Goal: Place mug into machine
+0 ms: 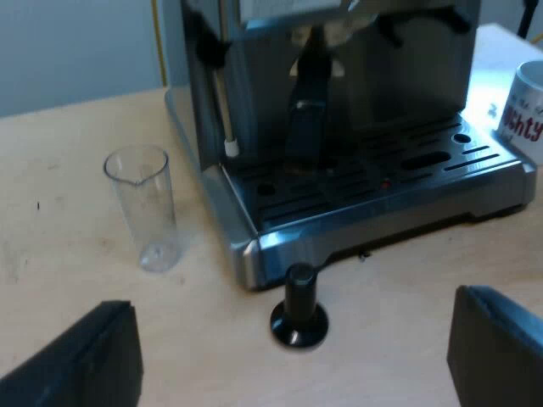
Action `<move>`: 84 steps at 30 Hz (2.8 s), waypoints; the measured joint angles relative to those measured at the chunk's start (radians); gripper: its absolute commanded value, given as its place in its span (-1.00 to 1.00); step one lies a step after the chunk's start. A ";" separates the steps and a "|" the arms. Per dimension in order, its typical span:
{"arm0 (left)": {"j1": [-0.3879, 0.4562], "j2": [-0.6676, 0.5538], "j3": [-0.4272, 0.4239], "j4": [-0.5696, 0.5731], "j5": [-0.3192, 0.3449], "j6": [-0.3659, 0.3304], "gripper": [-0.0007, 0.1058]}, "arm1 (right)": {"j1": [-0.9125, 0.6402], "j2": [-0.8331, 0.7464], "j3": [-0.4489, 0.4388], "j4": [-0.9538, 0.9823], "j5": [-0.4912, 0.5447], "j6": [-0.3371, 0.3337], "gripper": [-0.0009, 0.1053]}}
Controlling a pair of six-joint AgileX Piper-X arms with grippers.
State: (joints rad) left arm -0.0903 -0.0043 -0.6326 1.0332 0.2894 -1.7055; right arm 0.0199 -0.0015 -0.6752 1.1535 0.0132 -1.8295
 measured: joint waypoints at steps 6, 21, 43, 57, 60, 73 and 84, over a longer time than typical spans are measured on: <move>-0.063 0.114 -0.091 -0.062 0.022 0.000 0.53 | 0.000 0.105 -0.063 0.001 -0.013 -0.015 0.33; -0.253 0.429 -0.177 -0.305 0.080 0.000 0.53 | 0.000 0.292 -0.163 -0.078 -0.110 -0.023 0.33; -0.507 0.887 -0.181 -0.698 0.087 0.000 0.53 | 0.000 0.478 -0.163 -0.200 -0.121 -0.043 0.33; -0.507 1.114 -0.181 -0.802 0.087 -0.009 0.53 | 0.000 0.494 -0.163 -0.217 -0.123 -0.043 0.33; -0.507 1.145 -0.181 -0.824 0.090 0.008 0.53 | 0.000 0.494 -0.153 -0.225 -0.123 -0.043 0.33; -0.575 1.242 -0.148 -0.975 0.090 0.015 0.53 | 0.000 0.494 -0.051 -0.239 -0.123 -0.043 0.33; -0.704 1.242 -0.138 -1.033 0.017 0.015 0.53 | 0.000 0.494 0.079 -0.391 -0.123 -0.043 0.33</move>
State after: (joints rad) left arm -0.7944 1.2373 -0.7705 0.0000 0.3060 -1.6907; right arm 0.0199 0.4927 -0.5963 0.7630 -0.1098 -1.8723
